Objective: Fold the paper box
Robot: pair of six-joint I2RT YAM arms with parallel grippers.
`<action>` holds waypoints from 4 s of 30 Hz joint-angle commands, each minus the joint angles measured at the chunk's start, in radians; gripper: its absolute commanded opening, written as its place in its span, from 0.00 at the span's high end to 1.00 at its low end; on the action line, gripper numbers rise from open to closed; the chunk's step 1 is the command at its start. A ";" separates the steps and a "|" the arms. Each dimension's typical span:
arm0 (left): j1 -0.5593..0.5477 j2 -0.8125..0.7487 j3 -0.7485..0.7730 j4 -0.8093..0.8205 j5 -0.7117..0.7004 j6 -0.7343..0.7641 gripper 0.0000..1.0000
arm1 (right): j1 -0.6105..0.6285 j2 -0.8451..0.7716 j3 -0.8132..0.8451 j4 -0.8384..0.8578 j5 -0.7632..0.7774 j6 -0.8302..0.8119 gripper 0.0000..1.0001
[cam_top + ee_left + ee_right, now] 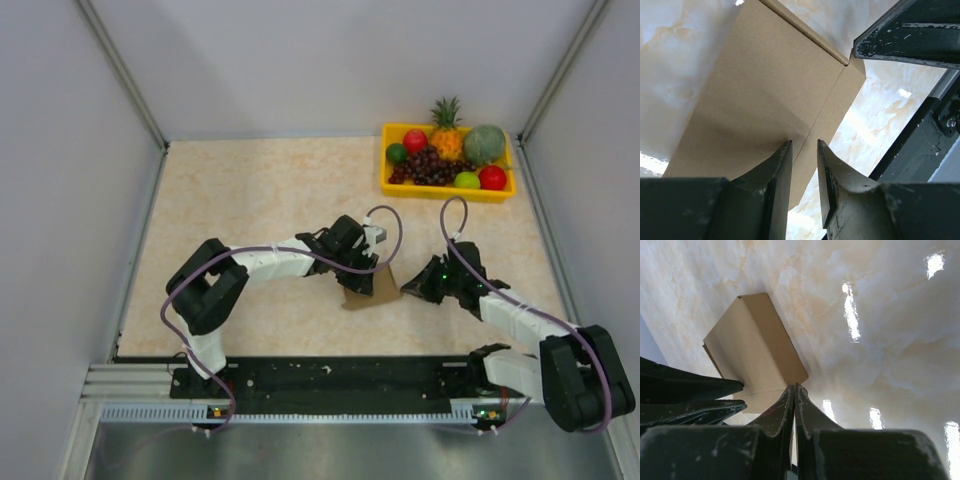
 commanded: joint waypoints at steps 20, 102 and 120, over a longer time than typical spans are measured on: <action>-0.001 0.014 -0.047 0.060 0.021 -0.033 0.68 | 0.055 0.048 -0.125 0.254 -0.107 0.254 1.00; -0.001 -0.055 0.006 0.006 0.049 -0.005 0.57 | 0.089 0.094 -0.012 0.166 -0.103 -0.269 0.75; 0.005 -0.324 -0.073 -0.156 -0.046 -0.048 0.50 | 0.089 0.118 0.046 0.117 -0.128 -0.292 0.76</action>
